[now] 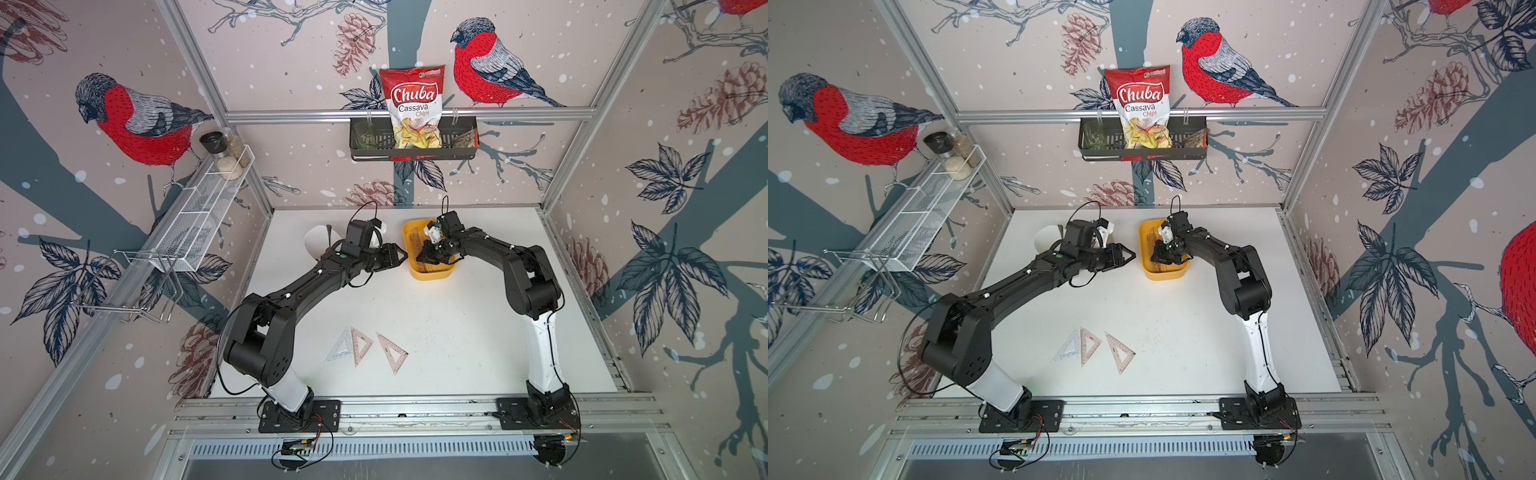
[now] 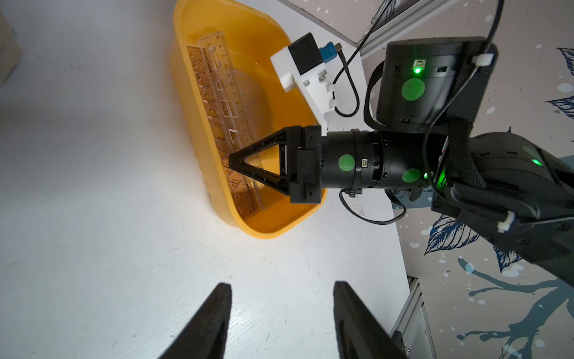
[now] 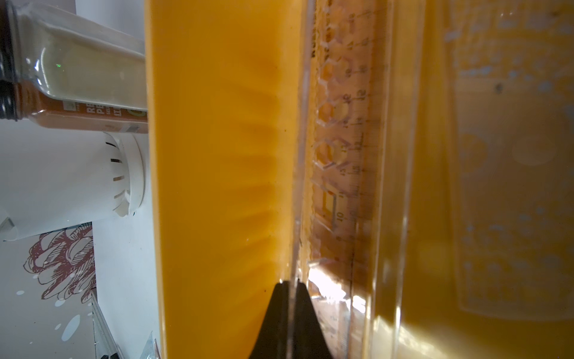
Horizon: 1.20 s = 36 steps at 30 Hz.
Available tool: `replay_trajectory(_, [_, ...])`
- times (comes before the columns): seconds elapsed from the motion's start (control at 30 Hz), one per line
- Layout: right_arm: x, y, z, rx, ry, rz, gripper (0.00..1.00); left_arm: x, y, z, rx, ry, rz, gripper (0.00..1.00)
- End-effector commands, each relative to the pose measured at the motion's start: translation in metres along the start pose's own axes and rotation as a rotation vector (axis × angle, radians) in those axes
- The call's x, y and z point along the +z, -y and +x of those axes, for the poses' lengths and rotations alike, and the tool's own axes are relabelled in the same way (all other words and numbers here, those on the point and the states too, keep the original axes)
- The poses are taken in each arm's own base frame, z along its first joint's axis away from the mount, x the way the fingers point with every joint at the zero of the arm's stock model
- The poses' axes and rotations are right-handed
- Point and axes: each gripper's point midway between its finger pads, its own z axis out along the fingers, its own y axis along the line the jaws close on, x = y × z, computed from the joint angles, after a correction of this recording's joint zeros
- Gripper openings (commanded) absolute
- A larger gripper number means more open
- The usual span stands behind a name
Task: Put the scattered rulers into the storage box
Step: Place the ruler in the storage box.
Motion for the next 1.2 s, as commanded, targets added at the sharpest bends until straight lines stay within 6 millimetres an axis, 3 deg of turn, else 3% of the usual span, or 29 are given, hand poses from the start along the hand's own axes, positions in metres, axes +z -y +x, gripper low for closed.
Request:
replay_trajectory(0.0, [0.004,0.002,0.005,-0.006,-0.023,0.012,0.09,-0.001,0.002,-0.001,0.011,0.001,0.017,0.57])
replay_trajectory(0.27, [0.011,0.003,0.008,-0.008,-0.047,0.019,0.13,-0.002,0.002,-0.001,0.009,0.002,0.023,0.57])
replay_trajectory(0.5, [0.005,0.004,0.004,-0.016,-0.046,0.059,0.26,-0.003,0.002,-0.003,0.007,0.005,0.028,0.57])
replay_trajectory(0.7, [-0.016,0.003,-0.002,-0.03,-0.019,0.117,0.32,-0.005,0.002,-0.003,0.006,0.01,0.032,0.57])
replay_trajectory(0.9, [-0.052,-0.009,-0.01,-0.069,0.051,0.167,0.4,-0.015,0.007,-0.002,0.013,0.026,0.019,0.57])
replay_trajectory(1.03, [-0.074,-0.031,0.01,-0.133,0.111,0.184,0.42,-0.029,0.003,0.011,0.018,0.045,-0.033,0.57])
replay_trajectory(1.17, [-0.093,-0.065,0.053,-0.243,0.179,0.183,0.44,-0.047,-0.012,0.033,-0.001,0.064,-0.097,0.58])
